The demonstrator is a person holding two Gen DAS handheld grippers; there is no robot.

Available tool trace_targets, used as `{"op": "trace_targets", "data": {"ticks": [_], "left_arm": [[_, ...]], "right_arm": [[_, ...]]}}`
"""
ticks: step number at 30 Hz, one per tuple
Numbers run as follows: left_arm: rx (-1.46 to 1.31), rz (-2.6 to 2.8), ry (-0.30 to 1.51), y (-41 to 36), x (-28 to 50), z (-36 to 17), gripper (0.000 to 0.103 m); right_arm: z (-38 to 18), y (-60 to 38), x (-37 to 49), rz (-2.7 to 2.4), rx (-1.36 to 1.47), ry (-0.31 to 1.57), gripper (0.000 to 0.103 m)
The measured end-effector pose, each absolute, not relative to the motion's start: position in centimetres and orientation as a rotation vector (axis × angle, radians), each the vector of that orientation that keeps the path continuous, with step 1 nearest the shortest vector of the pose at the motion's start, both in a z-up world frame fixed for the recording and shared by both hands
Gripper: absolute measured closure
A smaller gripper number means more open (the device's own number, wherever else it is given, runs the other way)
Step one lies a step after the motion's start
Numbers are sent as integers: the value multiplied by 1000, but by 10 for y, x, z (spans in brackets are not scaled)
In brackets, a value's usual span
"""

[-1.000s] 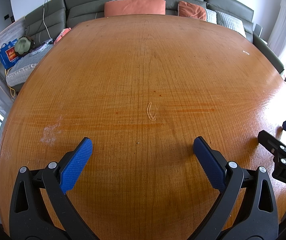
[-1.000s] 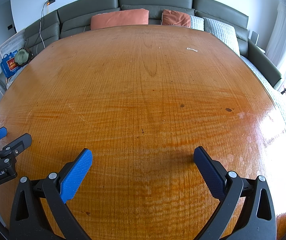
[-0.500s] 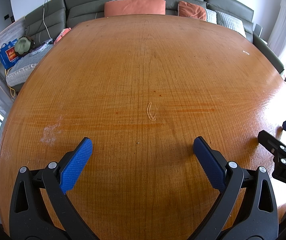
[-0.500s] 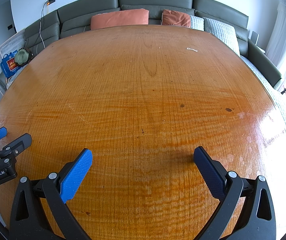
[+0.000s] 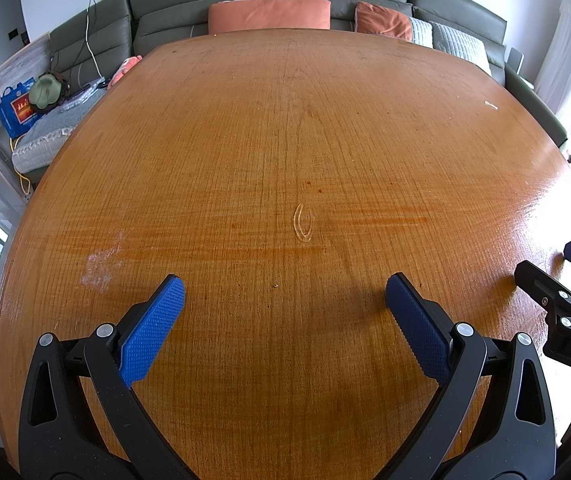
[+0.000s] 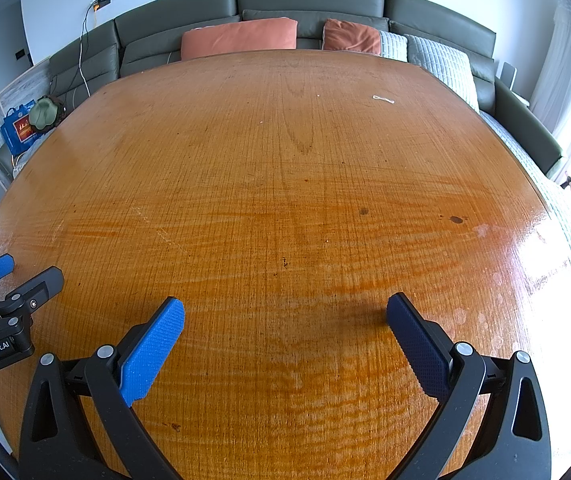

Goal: Collect trash

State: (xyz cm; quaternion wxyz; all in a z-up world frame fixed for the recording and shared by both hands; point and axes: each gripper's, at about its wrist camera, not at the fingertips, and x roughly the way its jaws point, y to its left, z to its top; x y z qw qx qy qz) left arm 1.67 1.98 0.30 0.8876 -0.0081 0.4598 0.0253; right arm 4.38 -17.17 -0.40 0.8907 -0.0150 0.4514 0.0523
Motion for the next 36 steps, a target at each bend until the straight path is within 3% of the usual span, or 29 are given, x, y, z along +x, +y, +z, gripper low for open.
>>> {"op": "trace_targets", "data": {"ticks": [36], "left_arm": [[-14, 50, 956, 23, 16, 3, 6]], "right_arm": [[-4, -172, 44, 108, -31, 938, 2]]}}
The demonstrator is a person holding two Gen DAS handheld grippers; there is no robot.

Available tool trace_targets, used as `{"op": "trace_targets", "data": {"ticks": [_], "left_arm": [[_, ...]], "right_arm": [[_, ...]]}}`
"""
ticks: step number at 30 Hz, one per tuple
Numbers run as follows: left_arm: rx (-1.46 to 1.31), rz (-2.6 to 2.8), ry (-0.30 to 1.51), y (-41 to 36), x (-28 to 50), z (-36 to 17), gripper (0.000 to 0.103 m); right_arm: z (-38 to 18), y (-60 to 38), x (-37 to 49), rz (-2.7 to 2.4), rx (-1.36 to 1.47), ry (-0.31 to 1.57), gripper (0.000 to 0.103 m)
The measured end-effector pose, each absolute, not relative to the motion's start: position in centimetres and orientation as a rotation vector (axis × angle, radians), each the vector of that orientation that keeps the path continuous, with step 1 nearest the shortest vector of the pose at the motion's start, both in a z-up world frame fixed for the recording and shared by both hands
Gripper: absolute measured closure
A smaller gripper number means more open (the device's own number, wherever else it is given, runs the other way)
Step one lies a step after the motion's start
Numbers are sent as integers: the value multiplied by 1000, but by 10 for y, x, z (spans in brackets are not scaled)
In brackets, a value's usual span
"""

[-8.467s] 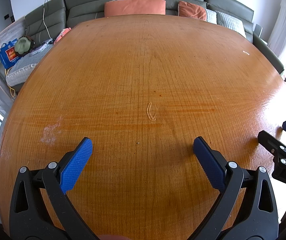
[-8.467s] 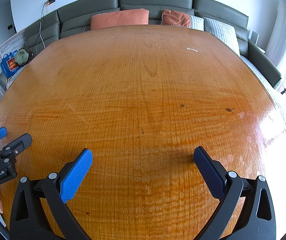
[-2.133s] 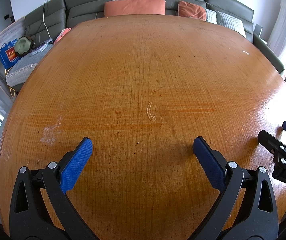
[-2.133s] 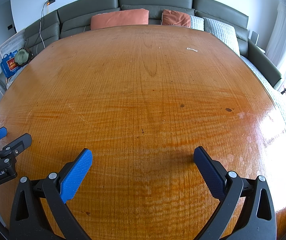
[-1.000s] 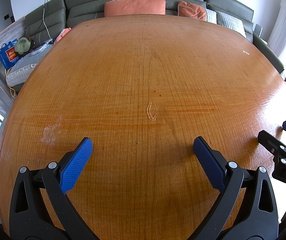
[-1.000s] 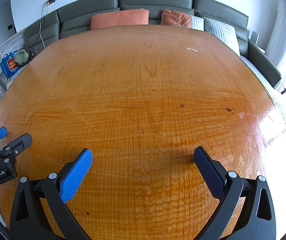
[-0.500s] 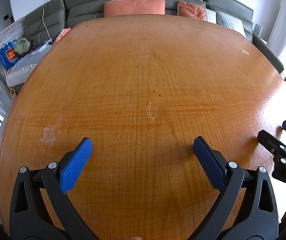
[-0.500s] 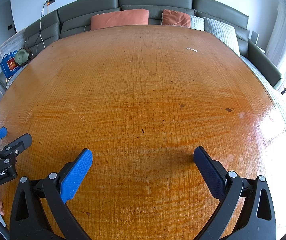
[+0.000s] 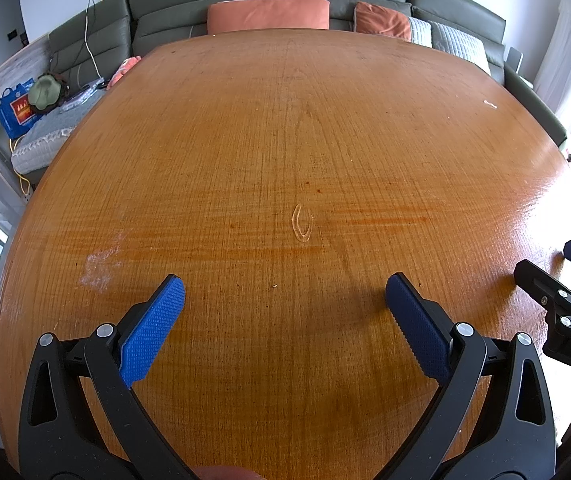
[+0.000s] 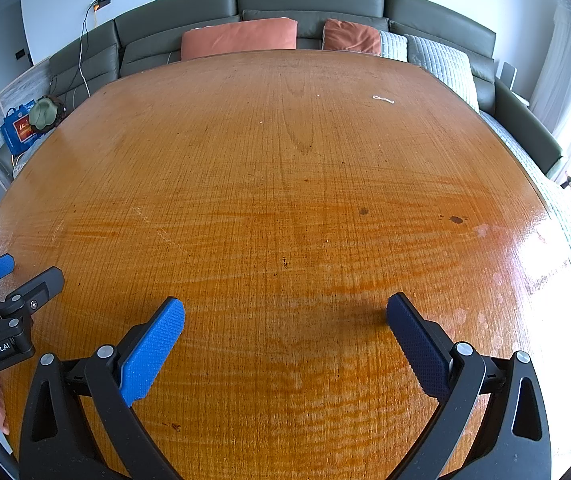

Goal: Collect trash

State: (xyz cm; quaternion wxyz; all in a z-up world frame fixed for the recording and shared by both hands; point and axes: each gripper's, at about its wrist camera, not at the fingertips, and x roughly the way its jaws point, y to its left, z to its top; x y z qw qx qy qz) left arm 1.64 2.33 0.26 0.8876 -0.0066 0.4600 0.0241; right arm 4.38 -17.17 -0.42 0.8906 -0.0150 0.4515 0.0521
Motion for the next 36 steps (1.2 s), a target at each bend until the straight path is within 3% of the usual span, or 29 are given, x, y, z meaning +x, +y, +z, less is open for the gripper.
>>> {"op": "trace_targets", "data": {"ticks": [36], "left_arm": [[-15, 48, 956, 25, 16, 2, 6]], "right_arm": [[-4, -171, 44, 108, -31, 938, 2]]}}
